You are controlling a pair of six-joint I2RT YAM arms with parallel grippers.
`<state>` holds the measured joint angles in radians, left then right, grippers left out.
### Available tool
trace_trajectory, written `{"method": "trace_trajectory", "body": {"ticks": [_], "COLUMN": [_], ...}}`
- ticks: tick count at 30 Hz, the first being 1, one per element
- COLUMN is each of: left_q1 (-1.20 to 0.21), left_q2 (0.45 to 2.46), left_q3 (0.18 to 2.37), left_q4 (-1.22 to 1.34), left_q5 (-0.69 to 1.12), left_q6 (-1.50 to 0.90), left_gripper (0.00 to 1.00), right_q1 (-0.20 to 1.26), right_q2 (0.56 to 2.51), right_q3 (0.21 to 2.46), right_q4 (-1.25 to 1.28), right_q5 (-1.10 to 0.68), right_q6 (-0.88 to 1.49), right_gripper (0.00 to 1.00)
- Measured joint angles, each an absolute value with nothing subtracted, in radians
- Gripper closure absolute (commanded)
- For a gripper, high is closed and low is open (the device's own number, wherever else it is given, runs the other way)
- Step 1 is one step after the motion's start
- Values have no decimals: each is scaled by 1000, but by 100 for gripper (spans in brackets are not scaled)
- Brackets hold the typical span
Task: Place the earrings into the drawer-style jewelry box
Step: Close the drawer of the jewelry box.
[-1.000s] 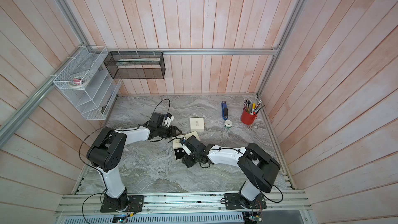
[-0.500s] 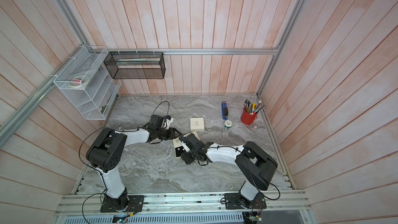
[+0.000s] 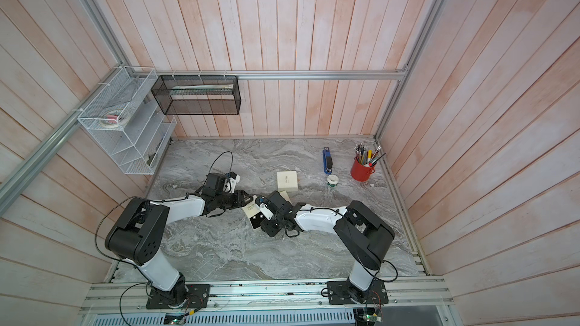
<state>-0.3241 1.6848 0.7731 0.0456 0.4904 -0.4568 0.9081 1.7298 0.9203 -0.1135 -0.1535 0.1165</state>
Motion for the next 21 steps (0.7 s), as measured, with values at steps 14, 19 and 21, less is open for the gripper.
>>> {"method": "trace_trajectory", "body": {"ticks": [14, 19, 21], "left_q1": [-287, -280, -271], "left_q2": [1617, 1617, 1613], "left_q3": [690, 690, 690], "left_q4": [44, 44, 43], "left_q5": [469, 471, 472], "left_q6": [-485, -496, -500], "left_gripper": [40, 35, 30], "right_q1": [821, 821, 821], "right_q2": [1787, 1799, 1799], "right_q3": [1017, 1036, 1036], "right_q4": [-108, -90, -83], "right_q5": [-156, -155, -154], "right_q6": [54, 52, 57], "right_gripper": [57, 62, 65]}}
